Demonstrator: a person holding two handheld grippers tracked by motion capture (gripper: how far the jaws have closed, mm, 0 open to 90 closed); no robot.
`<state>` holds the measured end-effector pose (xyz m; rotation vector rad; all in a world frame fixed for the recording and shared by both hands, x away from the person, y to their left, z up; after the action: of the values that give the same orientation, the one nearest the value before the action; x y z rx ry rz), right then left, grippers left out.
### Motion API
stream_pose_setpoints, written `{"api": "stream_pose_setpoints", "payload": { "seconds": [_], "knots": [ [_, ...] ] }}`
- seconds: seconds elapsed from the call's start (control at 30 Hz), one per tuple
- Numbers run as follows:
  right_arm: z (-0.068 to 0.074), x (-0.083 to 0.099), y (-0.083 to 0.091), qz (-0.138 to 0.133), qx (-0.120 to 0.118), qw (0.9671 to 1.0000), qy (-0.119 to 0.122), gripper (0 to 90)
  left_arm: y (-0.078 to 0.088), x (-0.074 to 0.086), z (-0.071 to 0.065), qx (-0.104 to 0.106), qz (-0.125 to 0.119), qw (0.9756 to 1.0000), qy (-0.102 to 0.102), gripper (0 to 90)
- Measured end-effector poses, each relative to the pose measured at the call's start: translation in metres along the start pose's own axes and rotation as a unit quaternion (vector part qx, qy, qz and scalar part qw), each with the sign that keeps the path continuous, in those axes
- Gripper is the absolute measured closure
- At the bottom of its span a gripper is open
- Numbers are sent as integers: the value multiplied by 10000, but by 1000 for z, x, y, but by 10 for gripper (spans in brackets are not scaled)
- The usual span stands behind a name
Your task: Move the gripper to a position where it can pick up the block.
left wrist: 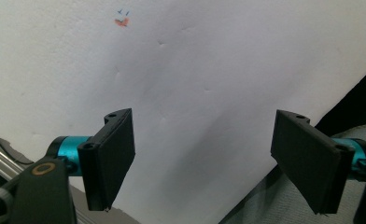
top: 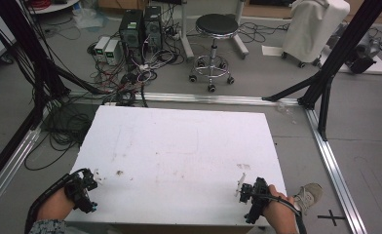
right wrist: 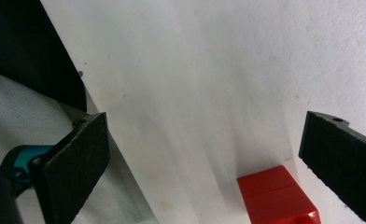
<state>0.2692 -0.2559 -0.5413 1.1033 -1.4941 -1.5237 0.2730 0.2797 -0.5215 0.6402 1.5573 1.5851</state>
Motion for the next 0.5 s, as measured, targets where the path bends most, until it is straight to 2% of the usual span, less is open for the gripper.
{"api": "stream_pose_setpoints", "payload": {
  "seconds": [0.3, 0.5],
  "knots": [
    [0, -1, 1, -48, -11, 9999, 94, 16, 0, 0, -1, 10, -13, 10000, 26, 221],
    [0, -1, 3, -70, 18, 9999, 75, 16, 0, 0, -1, 30, 6, 10000, 20, 221]
  ]
}}
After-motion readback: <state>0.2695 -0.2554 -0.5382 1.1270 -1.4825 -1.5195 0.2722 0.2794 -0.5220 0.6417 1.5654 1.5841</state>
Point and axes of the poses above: each handheld gripper's, and its own axes: y roughly backward along the jaws, x roughly out of its underside, z roughly to its left, the point moved 3 cm from there along -y, roughly forward along the jaws, and after that the axes turned 3 degrees about -z, right-handed, at the moved point
